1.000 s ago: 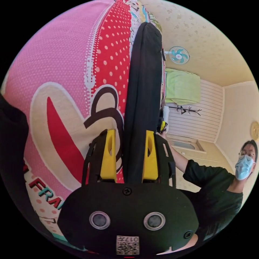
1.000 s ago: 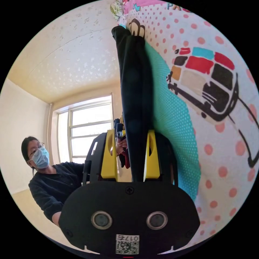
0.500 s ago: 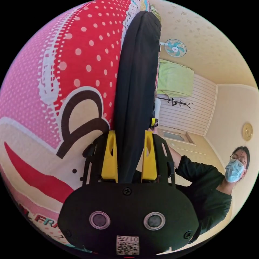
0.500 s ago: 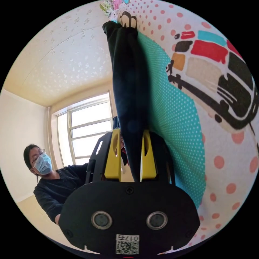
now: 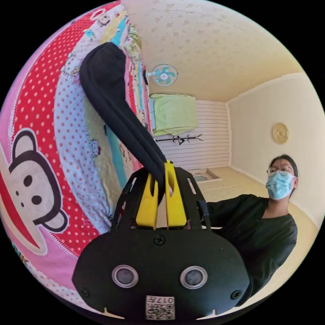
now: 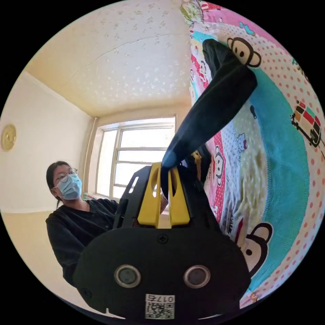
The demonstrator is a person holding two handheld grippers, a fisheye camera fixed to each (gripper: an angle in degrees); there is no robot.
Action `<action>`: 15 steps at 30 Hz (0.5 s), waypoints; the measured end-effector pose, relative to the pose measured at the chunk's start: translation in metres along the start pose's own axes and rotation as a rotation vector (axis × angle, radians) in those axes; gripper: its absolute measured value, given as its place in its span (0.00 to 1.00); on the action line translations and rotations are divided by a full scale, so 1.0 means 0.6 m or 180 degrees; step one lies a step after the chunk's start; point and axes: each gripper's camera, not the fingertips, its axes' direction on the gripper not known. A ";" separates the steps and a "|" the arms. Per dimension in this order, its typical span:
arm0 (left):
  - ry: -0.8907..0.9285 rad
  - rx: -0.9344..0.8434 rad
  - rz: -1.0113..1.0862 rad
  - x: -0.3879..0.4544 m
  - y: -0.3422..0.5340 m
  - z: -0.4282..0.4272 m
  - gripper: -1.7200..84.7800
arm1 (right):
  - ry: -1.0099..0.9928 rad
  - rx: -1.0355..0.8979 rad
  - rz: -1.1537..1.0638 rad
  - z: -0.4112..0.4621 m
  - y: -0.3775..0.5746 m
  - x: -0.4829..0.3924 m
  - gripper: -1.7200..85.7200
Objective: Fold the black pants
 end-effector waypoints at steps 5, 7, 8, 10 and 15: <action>-0.0168 -0.0063 0.0866 0.211 0.061 0.057 0.05 | -0.0252 -0.0360 -0.0738 0.009 0.054 -0.243 0.02; -0.0342 -0.0052 0.1350 0.322 0.100 0.093 0.05 | -0.0230 -0.0557 -0.1075 0.012 0.070 -0.337 0.02; -0.0372 -0.0029 0.1467 0.348 0.110 0.102 0.05 | -0.0255 -0.0676 -0.1311 0.014 0.079 -0.394 0.02; -0.0456 0.0120 0.1826 0.442 0.137 0.136 0.05 | -0.0364 -0.0806 -0.1559 0.018 0.084 -0.469 0.02; -0.0744 0.0489 0.2417 0.574 0.136 0.185 0.05 | -0.0480 -0.0945 -0.2177 0.031 0.064 -0.632 0.02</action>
